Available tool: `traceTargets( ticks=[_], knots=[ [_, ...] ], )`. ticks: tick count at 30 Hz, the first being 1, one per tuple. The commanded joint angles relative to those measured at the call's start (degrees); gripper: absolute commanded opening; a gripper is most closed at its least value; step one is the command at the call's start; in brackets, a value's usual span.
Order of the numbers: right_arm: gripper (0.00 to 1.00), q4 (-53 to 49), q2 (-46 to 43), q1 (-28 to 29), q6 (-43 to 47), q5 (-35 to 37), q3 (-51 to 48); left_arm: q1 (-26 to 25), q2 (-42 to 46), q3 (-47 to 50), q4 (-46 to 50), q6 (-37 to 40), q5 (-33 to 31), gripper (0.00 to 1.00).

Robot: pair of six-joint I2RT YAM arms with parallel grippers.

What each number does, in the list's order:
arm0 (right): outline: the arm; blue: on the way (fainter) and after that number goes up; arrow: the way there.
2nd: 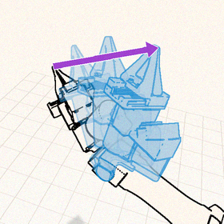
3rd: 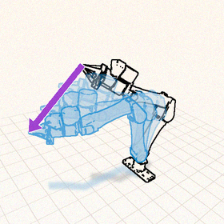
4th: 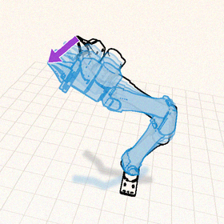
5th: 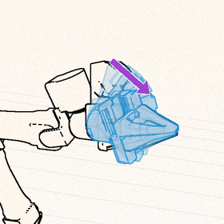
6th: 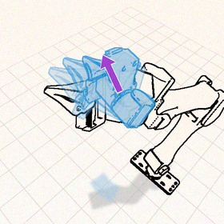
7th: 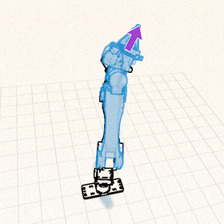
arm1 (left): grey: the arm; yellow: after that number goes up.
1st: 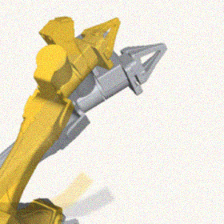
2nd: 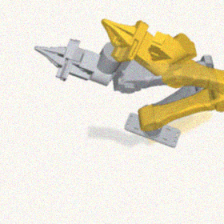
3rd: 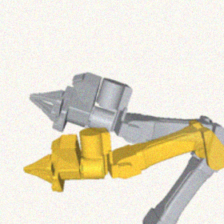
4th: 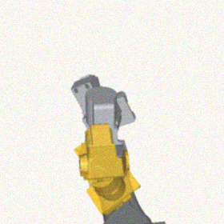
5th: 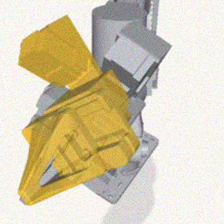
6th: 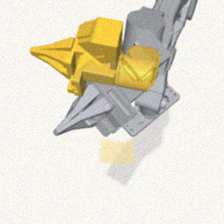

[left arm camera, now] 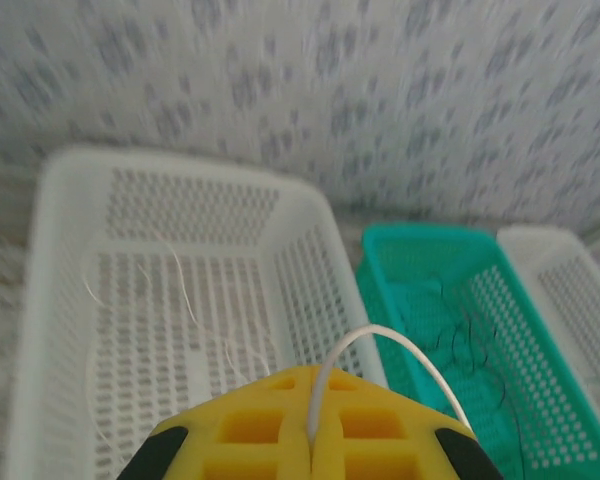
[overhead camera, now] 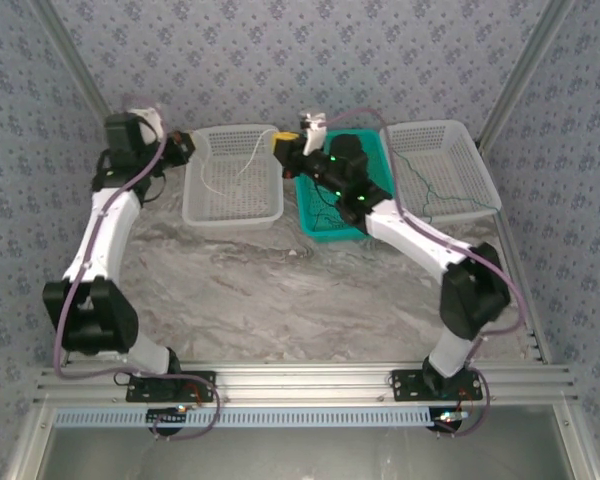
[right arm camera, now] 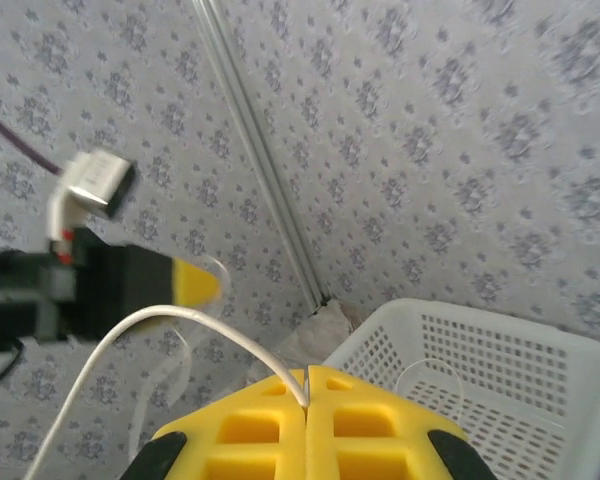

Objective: Untangle the cables

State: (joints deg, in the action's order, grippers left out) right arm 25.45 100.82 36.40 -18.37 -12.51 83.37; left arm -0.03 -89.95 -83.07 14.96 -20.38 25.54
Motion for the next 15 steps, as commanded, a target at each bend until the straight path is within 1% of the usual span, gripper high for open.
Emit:
traceTargets(
  ticks=[1, 4, 6, 7, 8, 10, 11, 12, 14, 15],
  knots=[
    [0.00, -1.7, 8.6, 0.4, 0.9, 0.2, 5.3, -2.1, -3.7, -0.5, -0.6, 1.6, 1.5, 0.00],
    [0.00, -5.0, 15.3, 0.7, 0.8, 2.2, 10.9, -3.4, -7.6, -0.4, -1.0, 1.6, -0.7, 0.00],
    [0.00, -9.5, 19.3, 1.1, 0.8, 4.0, 15.2, -3.7, -10.3, -1.3, 0.2, 1.6, -2.9, 0.00],
    [0.00, -13.7, 21.4, 1.5, 0.8, 6.6, 18.3, -3.9, -11.7, -2.2, 2.0, 1.8, -5.1, 0.02],
    [0.00, -18.3, 23.1, 1.8, 1.4, 8.9, 21.7, -4.2, -12.8, -3.1, 3.4, 2.2, -7.0, 0.06],
    [0.00, -26.3, 27.4, 2.4, 3.2, 11.7, 28.5, -4.7, -14.4, -4.5, 6.0, 3.1, -9.8, 0.13],
    [0.00, -28.0, 28.4, 2.5, 3.4, 12.3, 29.8, -4.9, -14.6, -4.5, 5.9, 3.2, -9.9, 0.16],
    [0.00, -28.3, 28.9, 2.5, 3.4, 12.6, 30.0, -5.1, -14.4, -4.3, 5.9, 3.3, -9.9, 0.24],
    [0.00, -27.1, 28.7, 2.4, 2.4, 13.8, 28.6, -5.4, -13.5, -3.8, 5.9, 3.6, -9.7, 0.41],
    [0.00, -26.9, 28.6, 2.4, 2.0, 14.4, 28.3, -5.6, -12.7, -3.5, 5.8, 3.9, -9.6, 0.53]
  ],
)
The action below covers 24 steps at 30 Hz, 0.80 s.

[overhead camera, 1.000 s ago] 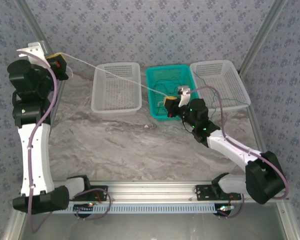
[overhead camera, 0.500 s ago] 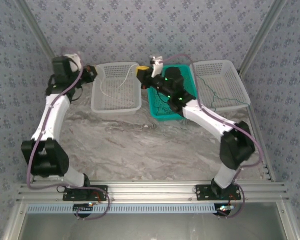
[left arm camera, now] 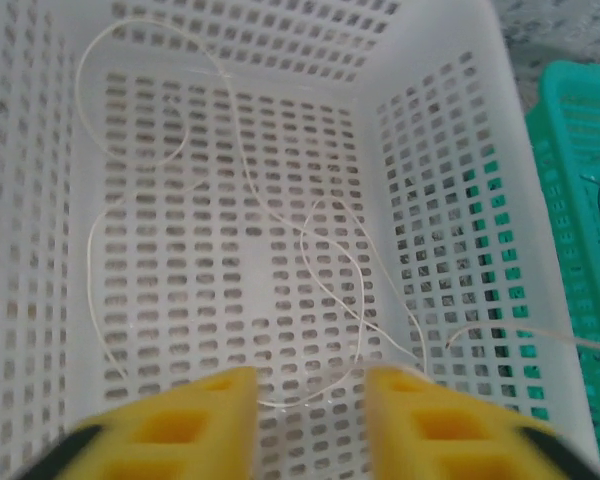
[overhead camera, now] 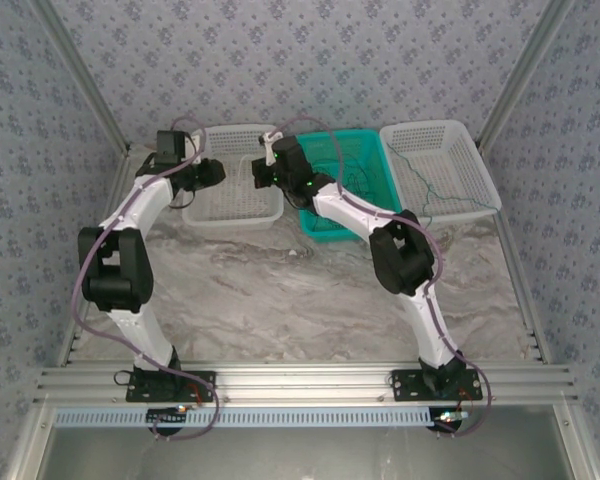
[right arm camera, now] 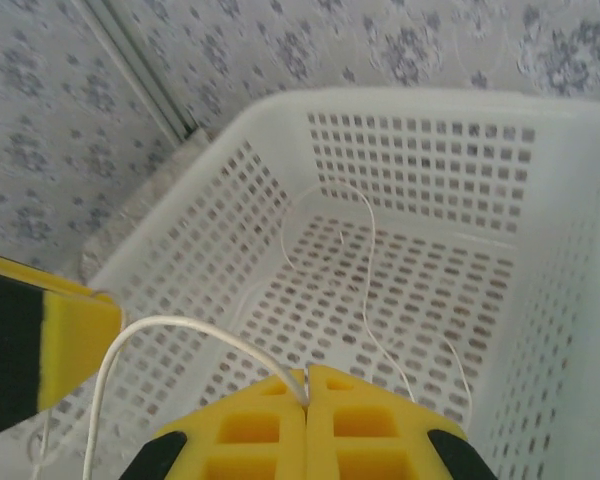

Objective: Untangle the cables

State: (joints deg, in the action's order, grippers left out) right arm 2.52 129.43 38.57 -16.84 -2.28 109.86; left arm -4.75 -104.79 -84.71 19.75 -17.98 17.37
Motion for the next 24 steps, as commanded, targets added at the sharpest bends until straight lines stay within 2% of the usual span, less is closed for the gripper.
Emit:
traceTargets(
  ticks=[1, 3, 4, 5, 9, 12, 16, 20, 24],
  knots=[
    [0.00, -4.5, 0.1, 0.2, 0.4, 5.1, 2.0, -0.9, 2.8, -1.7, 1.1, 1.6, -1.0, 0.59],
    [0.05, -6.9, 0.7, 0.1, 0.5, 7.7, 3.8, -0.9, 4.2, -2.2, 2.5, 2.2, 0.0, 0.69],
    [0.11, -8.7, 1.2, 0.1, 0.6, 8.7, 5.5, -0.9, 5.1, -2.5, 3.2, 2.3, 0.7, 0.72],
    [0.13, -10.7, 1.8, 0.1, 1.0, 8.9, 7.1, -0.9, 5.9, -2.5, 3.4, 2.3, 1.5, 0.74],
    [0.15, -17.0, 4.3, 0.6, 2.5, 8.4, 14.6, -0.9, 10.7, -0.4, 1.2, 1.5, 7.8, 0.78],
    [0.28, -17.1, 4.2, 1.2, 3.0, 6.8, 15.5, -0.9, 15.1, 3.2, -2.8, -0.4, 8.3, 0.78],
    [0.50, -19.9, 3.6, 1.7, 3.1, 5.1, 18.1, -0.9, 21.4, 6.9, -5.9, -2.1, 7.2, 0.79],
    [0.51, -21.1, -0.7, 1.4, 2.5, 3.4, 17.5, -0.9, 29.2, 11.8, -8.8, -3.4, 3.4, 0.84],
    [0.52, -18.5, -9.9, 0.0, 2.1, 2.7, 8.9, -0.9, 37.7, 17.5, -9.4, -3.1, -2.2, 0.91]
  ],
)
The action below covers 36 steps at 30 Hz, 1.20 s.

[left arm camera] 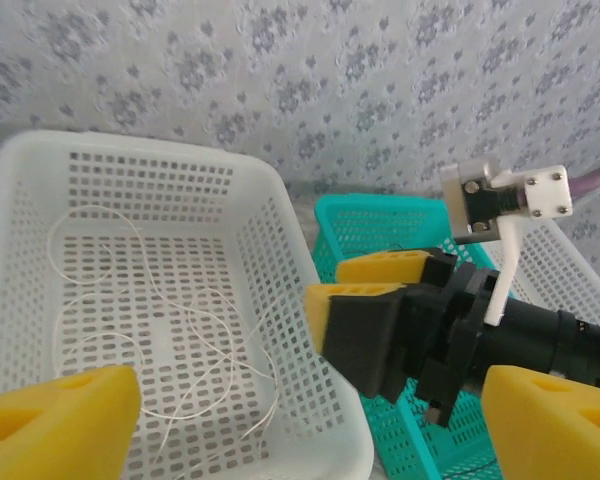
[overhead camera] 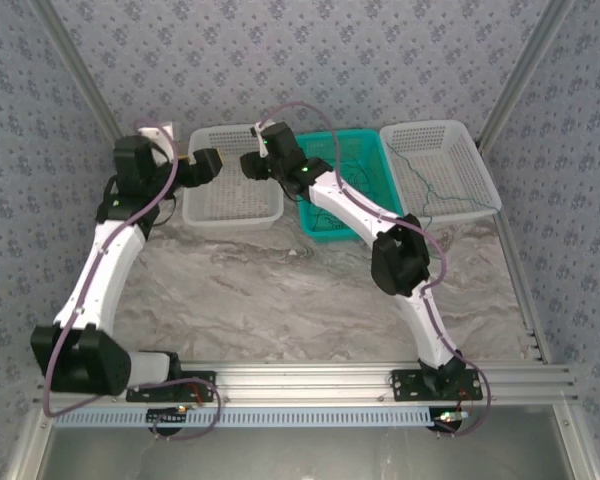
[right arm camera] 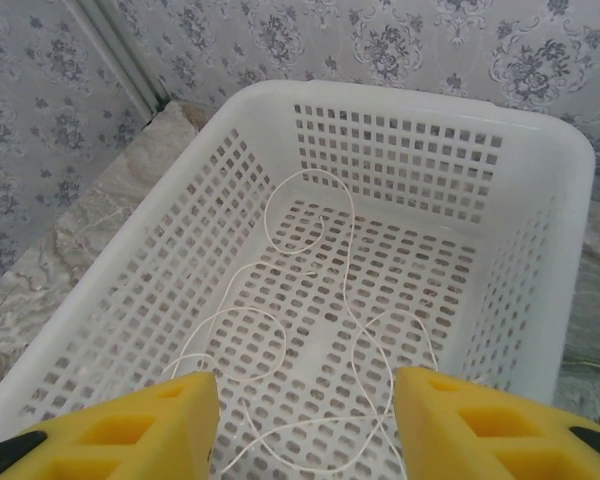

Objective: Untangle the cables

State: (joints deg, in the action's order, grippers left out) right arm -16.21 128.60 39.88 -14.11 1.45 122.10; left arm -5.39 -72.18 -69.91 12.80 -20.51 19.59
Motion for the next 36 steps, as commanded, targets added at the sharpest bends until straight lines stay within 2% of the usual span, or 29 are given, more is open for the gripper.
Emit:
traceTargets(
  ticks=[1, 7, 11, 12, 14, 18, 21, 23, 26, 28, 31, 36],
  knots=[
    [0.52, 1.6, -12.5, -1.8, -0.4, -0.9, -7.1, -0.3, 7.4, 4.7, -2.5, -0.4, -6.1, 0.92],
    [0.56, 8.3, -33.4, -6.9, 2.2, 1.5, -33.1, -0.4, 19.3, 17.5, -3.6, 0.0, -17.0, 0.97],
    [0.60, 11.3, -46.8, -10.0, 5.2, 8.4, -50.1, -0.4, 24.9, 25.6, -4.0, 0.8, -22.9, 0.98],
    [0.64, 11.5, -49.7, -10.5, 5.8, 10.9, -54.2, -0.4, 26.1, 28.1, -4.7, 0.9, -24.4, 0.98],
    [0.70, 10.9, -54.2, -11.5, 6.6, 15.0, -61.2, -0.4, 28.0, 32.4, -6.0, 0.7, -26.4, 0.98],
    [0.70, 9.9, -61.4, -14.1, 8.4, 17.6, -71.5, -0.4, 31.9, 40.7, -9.9, -0.6, -30.0, 0.98],
    [0.71, 13.3, -65.7, -15.4, 10.2, 25.1, -79.9, -0.5, 33.8, 44.8, -11.2, -0.8, -33.5, 0.98],
    [0.76, 18.5, -67.1, -16.9, 9.9, 32.6, -85.4, -0.5, 34.2, 46.1, -10.5, -1.0, -36.8, 0.99],
    [0.87, 22.5, -66.6, -22.9, 4.2, 37.5, -91.4, -0.5, 34.1, 47.6, -10.9, -0.7, -42.7, 0.99],
    [0.88, 24.5, -65.2, -27.6, 2.4, 34.7, -93.6, -0.6, 34.0, 49.0, -13.1, 0.6, -46.3, 0.99],
    [0.88, 32.0, -61.6, -30.3, 4.6, 34.6, -96.1, -0.7, 33.6, 51.1, -16.0, 2.2, -51.5, 0.99],
    [0.89, 41.9, -55.0, -35.9, 5.0, 30.2, -98.5, -0.7, 33.8, 54.3, -20.8, 5.5, -52.4, 0.99]
  ],
)
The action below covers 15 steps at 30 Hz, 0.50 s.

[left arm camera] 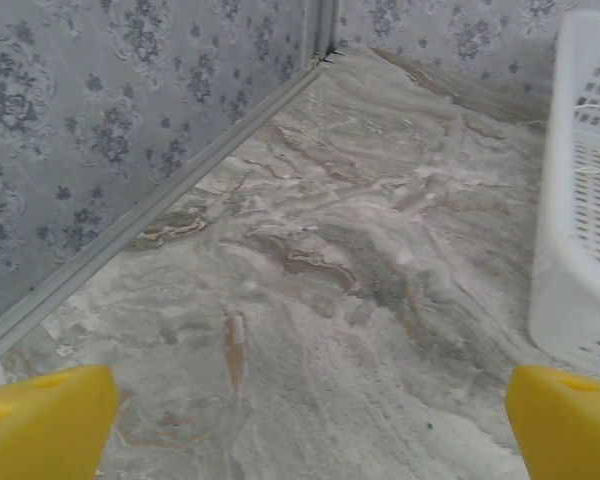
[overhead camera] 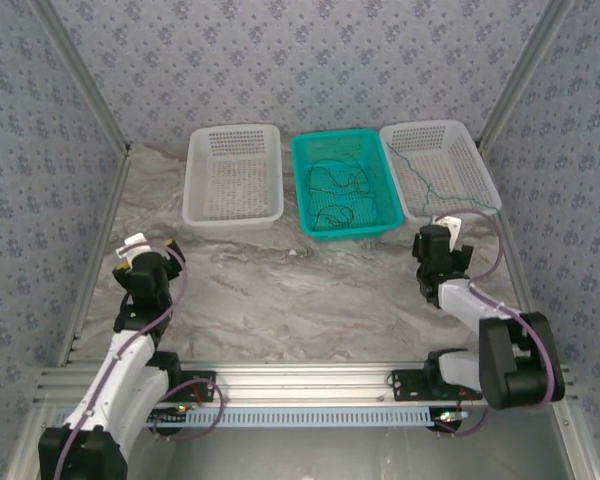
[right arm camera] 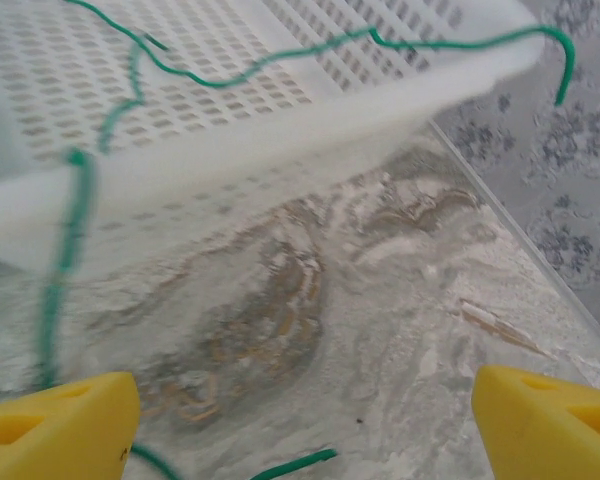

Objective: Untangle the cables

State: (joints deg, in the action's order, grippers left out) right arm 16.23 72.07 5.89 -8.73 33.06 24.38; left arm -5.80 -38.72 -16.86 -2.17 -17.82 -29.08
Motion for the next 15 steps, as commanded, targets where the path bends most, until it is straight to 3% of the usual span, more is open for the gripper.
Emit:
traceTargets(
  ticks=[1, 5, 7, 8, 11, 12, 13, 15],
  knots=[
    [0.89, 15.6, 2.9, -2.3, 0.7, -3.4, -2.0, -0.3, 0.4, 1.9, -6.9, 2.9, -3.6, 0.99],
    [0.91, 27.0, 11.2, -2.9, 4.7, -7.5, -1.9, -0.3, 0.3, 4.1, -10.3, 3.8, -2.6, 0.99],
    [0.93, 24.1, 12.1, -2.4, 6.4, -10.2, -0.3, -0.3, 0.1, 4.7, -11.2, 4.6, -2.5, 0.99],
    [0.95, 27.4, 12.5, -2.6, 7.9, -11.8, -1.4, -0.3, 0.1, 4.9, -11.8, 5.6, -1.8, 0.99],
    [1.00, 41.8, 16.6, -6.1, 9.1, -23.6, -7.1, -0.2, 0.0, 6.1, -14.9, 8.5, 2.7, 0.99],
    [1.00, 41.1, 16.6, -6.7, 8.7, -24.6, -6.7, -0.2, -0.2, 6.7, -16.6, 9.3, 5.1, 0.99],
    [1.00, 31.2, 13.8, -7.7, 8.3, -27.3, -4.1, -0.2, -0.8, 7.4, -18.6, 9.6, 6.6, 0.99],
    [1.00, 33.6, 15.7, -8.6, 8.8, -31.2, -3.5, -0.2, -3.1, 8.1, -22.5, 10.0, 7.5, 0.99]
  ],
)
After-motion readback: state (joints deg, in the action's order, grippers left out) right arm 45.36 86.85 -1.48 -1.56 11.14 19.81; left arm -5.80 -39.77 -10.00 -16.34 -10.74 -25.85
